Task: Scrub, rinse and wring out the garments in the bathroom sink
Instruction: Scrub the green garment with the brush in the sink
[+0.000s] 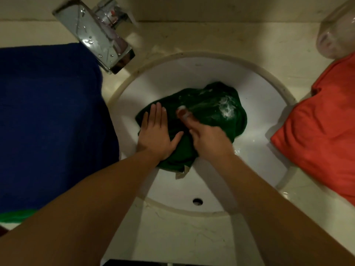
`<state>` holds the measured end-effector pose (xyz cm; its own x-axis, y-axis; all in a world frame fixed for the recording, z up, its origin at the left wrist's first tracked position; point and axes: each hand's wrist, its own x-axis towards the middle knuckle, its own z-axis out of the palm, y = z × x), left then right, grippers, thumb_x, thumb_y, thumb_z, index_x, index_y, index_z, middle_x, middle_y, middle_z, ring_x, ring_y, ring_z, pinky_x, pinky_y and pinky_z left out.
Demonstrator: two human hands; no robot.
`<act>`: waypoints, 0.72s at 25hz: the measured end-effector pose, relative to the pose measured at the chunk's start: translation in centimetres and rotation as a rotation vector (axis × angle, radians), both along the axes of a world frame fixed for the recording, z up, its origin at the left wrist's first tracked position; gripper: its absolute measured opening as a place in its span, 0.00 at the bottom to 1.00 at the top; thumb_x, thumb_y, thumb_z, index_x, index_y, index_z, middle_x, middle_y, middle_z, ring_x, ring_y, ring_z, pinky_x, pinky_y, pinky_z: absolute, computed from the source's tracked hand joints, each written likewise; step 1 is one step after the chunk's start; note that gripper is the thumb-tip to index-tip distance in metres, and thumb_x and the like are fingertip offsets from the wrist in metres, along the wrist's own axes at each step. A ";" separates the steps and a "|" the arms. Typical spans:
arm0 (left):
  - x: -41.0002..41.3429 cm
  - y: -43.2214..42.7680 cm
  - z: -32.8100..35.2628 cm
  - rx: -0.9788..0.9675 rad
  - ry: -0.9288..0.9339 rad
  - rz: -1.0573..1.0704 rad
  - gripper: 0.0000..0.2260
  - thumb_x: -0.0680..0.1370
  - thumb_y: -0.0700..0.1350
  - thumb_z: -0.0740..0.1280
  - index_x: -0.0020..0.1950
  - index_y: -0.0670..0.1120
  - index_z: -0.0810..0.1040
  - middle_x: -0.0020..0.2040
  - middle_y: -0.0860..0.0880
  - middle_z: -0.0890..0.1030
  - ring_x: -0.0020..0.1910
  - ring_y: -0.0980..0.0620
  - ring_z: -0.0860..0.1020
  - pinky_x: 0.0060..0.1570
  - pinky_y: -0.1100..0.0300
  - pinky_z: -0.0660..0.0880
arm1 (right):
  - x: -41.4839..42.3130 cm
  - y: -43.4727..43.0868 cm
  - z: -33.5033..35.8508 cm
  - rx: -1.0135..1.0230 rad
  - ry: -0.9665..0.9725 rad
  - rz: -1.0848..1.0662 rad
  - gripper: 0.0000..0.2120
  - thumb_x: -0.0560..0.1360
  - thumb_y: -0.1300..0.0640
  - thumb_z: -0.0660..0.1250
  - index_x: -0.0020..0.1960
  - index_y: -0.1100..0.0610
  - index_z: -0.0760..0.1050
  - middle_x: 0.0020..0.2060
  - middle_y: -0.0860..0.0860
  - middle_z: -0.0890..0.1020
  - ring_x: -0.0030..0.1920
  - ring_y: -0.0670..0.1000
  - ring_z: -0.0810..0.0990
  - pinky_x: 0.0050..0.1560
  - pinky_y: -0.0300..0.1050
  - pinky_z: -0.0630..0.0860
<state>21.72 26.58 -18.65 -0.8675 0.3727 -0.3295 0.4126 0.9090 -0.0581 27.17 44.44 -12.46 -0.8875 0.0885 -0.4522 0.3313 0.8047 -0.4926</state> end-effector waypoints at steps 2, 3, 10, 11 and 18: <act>0.2 -0.1 -0.1 0.038 0.012 -0.001 0.43 0.79 0.70 0.42 0.82 0.39 0.46 0.83 0.39 0.45 0.82 0.42 0.43 0.79 0.44 0.44 | 0.6 5.2 -0.3 0.134 -0.078 -0.171 0.18 0.84 0.48 0.60 0.72 0.38 0.72 0.57 0.62 0.83 0.53 0.65 0.81 0.58 0.55 0.79; 0.3 -0.1 -0.2 0.056 0.016 -0.002 0.43 0.79 0.71 0.43 0.82 0.38 0.47 0.83 0.39 0.46 0.82 0.42 0.44 0.80 0.44 0.44 | 1.1 7.7 0.0 0.193 -0.096 -0.245 0.17 0.84 0.49 0.61 0.72 0.42 0.75 0.59 0.62 0.82 0.55 0.66 0.80 0.60 0.55 0.77; 0.2 0.4 -0.1 0.050 -0.001 0.001 0.43 0.79 0.70 0.43 0.82 0.39 0.45 0.83 0.39 0.45 0.82 0.42 0.43 0.80 0.45 0.43 | -0.6 -1.0 0.1 -0.099 0.014 -0.091 0.20 0.84 0.47 0.58 0.73 0.31 0.67 0.56 0.58 0.84 0.49 0.60 0.83 0.57 0.54 0.81; 0.2 0.3 -0.2 0.050 0.002 0.000 0.43 0.79 0.70 0.43 0.82 0.39 0.45 0.83 0.39 0.45 0.82 0.42 0.43 0.80 0.45 0.43 | -0.5 -1.6 0.0 -0.101 0.015 -0.010 0.22 0.84 0.46 0.57 0.73 0.26 0.61 0.56 0.57 0.84 0.50 0.61 0.83 0.56 0.55 0.81; 0.1 0.4 -0.3 0.111 0.005 -0.009 0.43 0.80 0.70 0.45 0.82 0.38 0.49 0.82 0.38 0.49 0.82 0.41 0.48 0.80 0.44 0.46 | 0.0 8.7 0.7 0.179 -0.108 -0.368 0.19 0.84 0.50 0.60 0.74 0.43 0.72 0.61 0.62 0.81 0.57 0.66 0.80 0.62 0.55 0.76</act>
<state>21.86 27.02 -18.95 -0.8653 0.4146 -0.2816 0.4208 0.9062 0.0411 27.19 53.16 -11.74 -0.7307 0.4759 -0.4896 0.6542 0.6931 -0.3028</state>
